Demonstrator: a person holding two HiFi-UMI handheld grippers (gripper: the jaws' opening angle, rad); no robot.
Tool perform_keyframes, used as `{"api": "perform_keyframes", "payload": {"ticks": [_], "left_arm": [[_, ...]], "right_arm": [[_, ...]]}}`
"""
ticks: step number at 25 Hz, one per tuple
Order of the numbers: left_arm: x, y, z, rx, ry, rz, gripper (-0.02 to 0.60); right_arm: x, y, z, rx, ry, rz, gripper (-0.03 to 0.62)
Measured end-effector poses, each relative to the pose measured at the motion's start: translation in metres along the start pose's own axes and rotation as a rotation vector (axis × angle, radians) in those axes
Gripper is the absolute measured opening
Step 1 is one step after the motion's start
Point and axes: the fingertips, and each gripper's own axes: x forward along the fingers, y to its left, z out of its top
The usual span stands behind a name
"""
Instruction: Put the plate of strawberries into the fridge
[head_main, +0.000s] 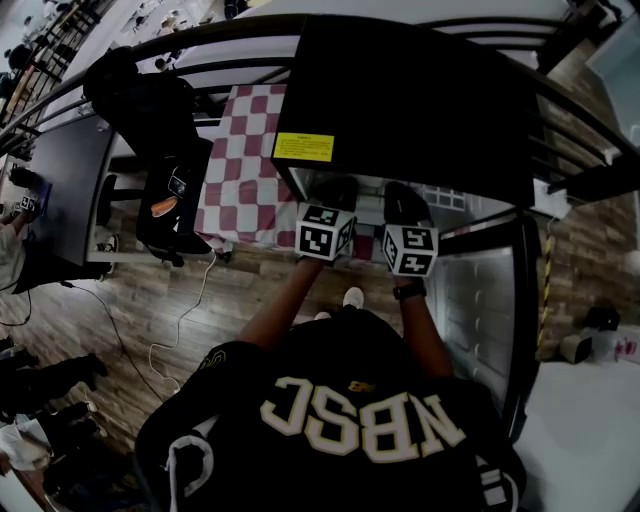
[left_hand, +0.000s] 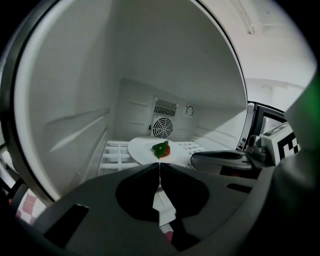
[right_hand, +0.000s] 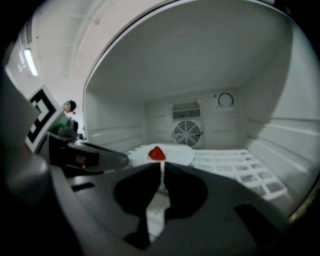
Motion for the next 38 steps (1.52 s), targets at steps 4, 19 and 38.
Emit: {"api": "perform_keyframes", "payload": {"ticks": [4, 19, 38], "left_arm": [[-0.010, -0.004, 0.002, -0.004, -0.024, -0.003, 0.022], [-0.074, -0.023, -0.008, 0.018, -0.107, -0.008, 0.021], [-0.175, -0.050, -0.002, 0.114, -0.305, 0.083, 0.015]], "right_arm": [[-0.010, 0.005, 0.000, 0.005, -0.014, -0.004, 0.035], [-0.067, 0.039, -0.002, 0.006, -0.089, -0.015, 0.031], [-0.166, 0.073, 0.013, -0.010, -0.201, -0.089, 0.020]]}}
